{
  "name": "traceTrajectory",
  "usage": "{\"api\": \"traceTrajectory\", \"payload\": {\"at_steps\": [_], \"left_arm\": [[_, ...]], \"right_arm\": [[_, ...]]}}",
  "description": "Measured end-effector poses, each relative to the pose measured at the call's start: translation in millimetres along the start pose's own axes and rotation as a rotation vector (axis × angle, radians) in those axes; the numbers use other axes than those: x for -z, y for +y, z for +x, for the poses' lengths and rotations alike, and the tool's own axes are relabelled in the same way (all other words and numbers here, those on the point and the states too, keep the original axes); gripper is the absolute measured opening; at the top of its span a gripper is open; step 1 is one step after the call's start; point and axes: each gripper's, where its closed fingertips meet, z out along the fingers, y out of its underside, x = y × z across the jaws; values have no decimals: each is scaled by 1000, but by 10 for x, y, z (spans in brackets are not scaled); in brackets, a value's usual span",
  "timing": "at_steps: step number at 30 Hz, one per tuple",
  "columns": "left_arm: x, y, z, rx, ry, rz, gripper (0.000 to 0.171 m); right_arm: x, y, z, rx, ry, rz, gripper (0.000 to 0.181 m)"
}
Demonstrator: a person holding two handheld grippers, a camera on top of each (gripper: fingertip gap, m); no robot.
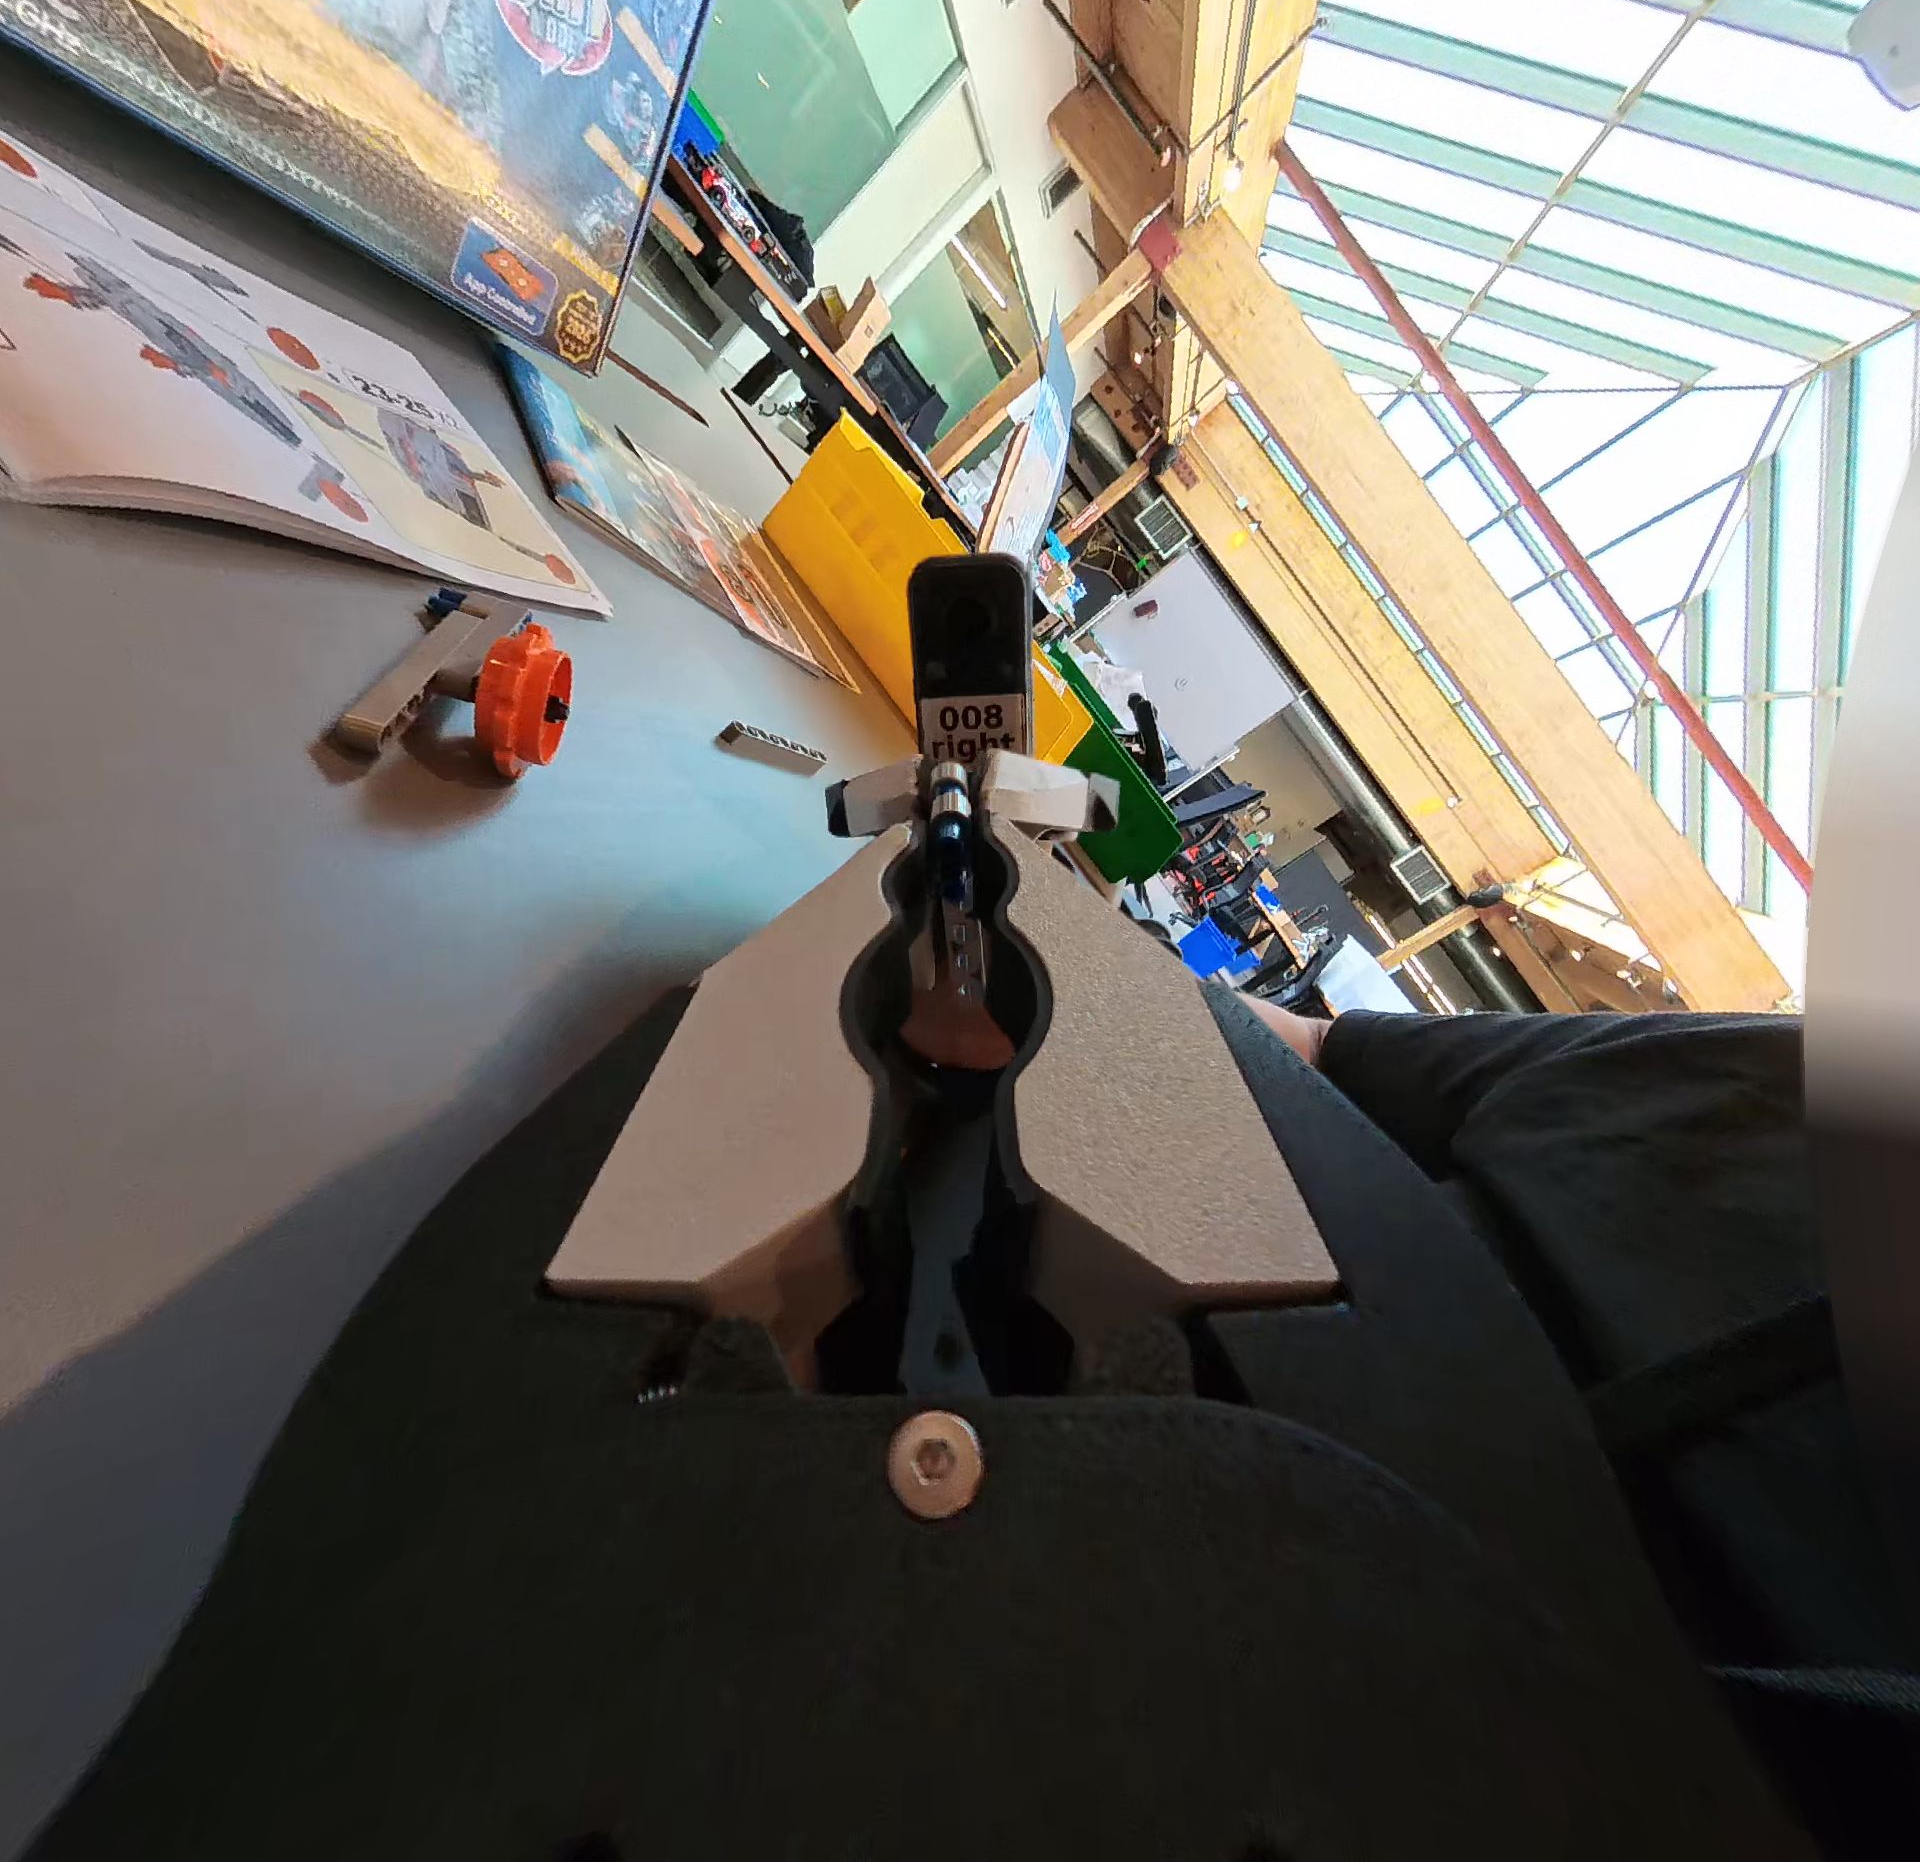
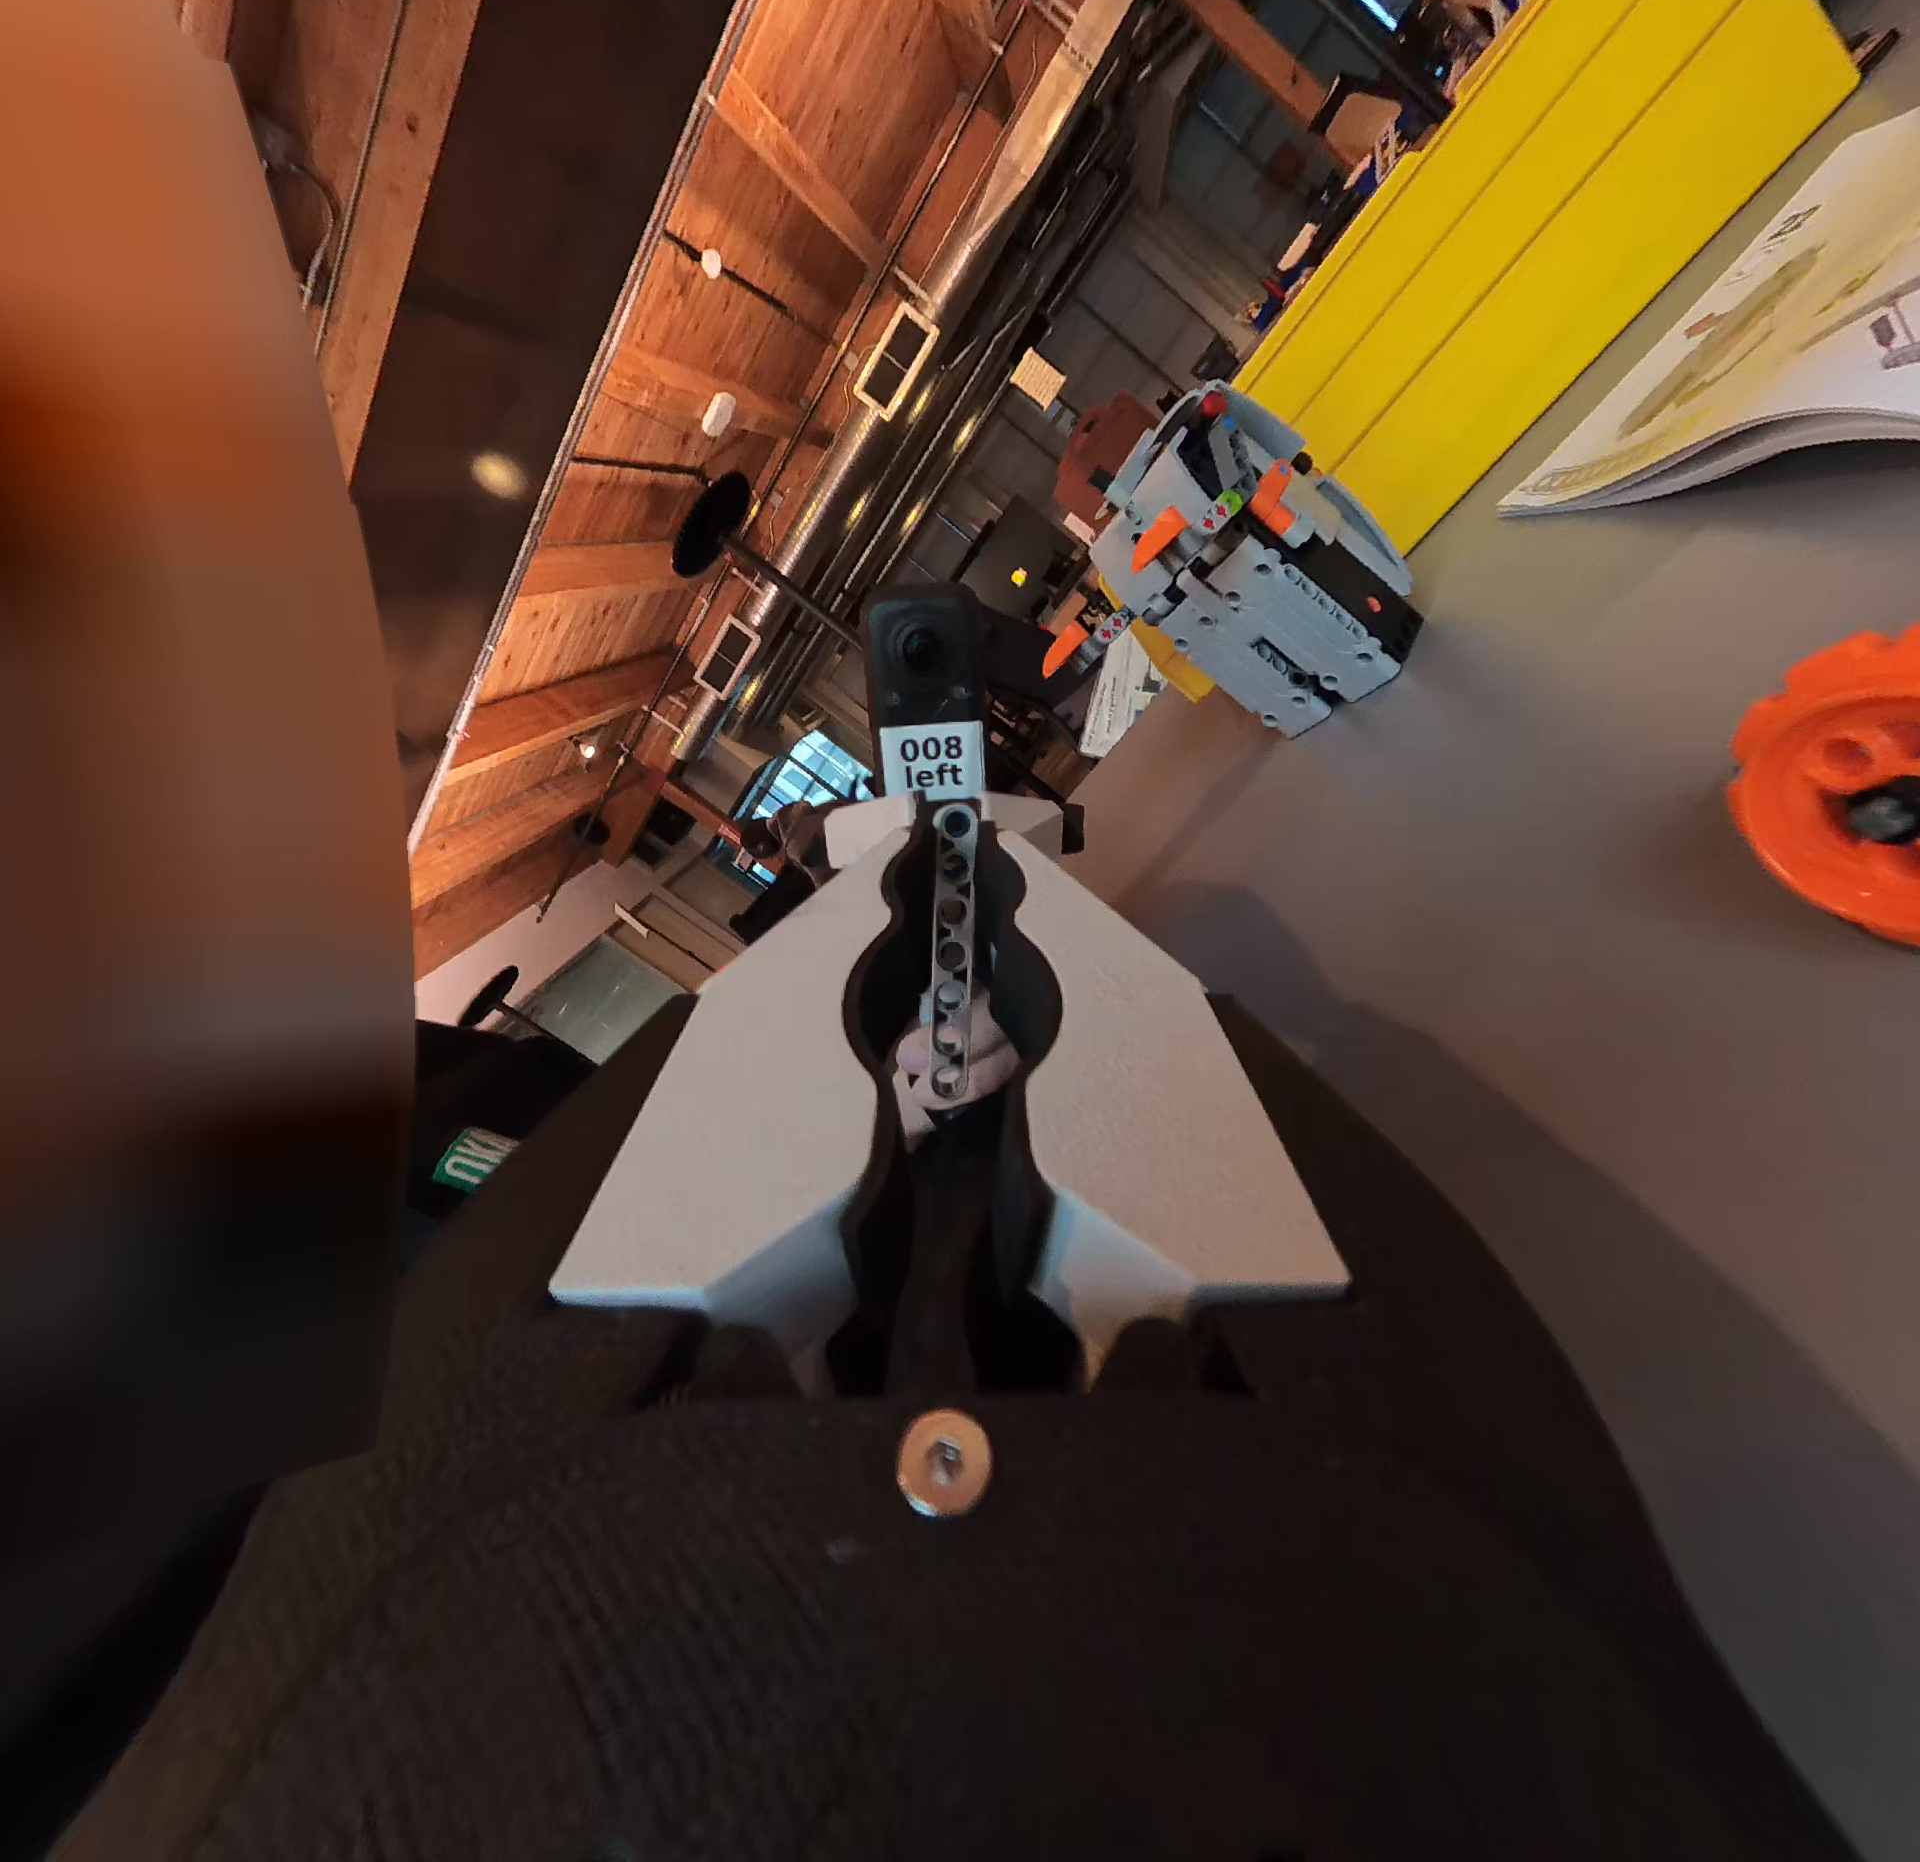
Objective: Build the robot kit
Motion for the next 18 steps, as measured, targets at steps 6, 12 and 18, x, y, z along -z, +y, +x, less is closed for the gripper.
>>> {"api": "traceTrajectory", "payload": {"at_steps": [6, 12, 18], "left_arm": [[-19, 87, -52, 35, -2, -95, 6], [-48, 174, -21, 49, 30, -165, 6], [1, 280, 40, 99, 99, -261, 6]], "right_arm": [[50, 73, 65, -13, 9, -94, 6], [115, 124, 43, -55, -19, -144, 6], [128, 250, -15, -166, -87, -238, 5]]}}
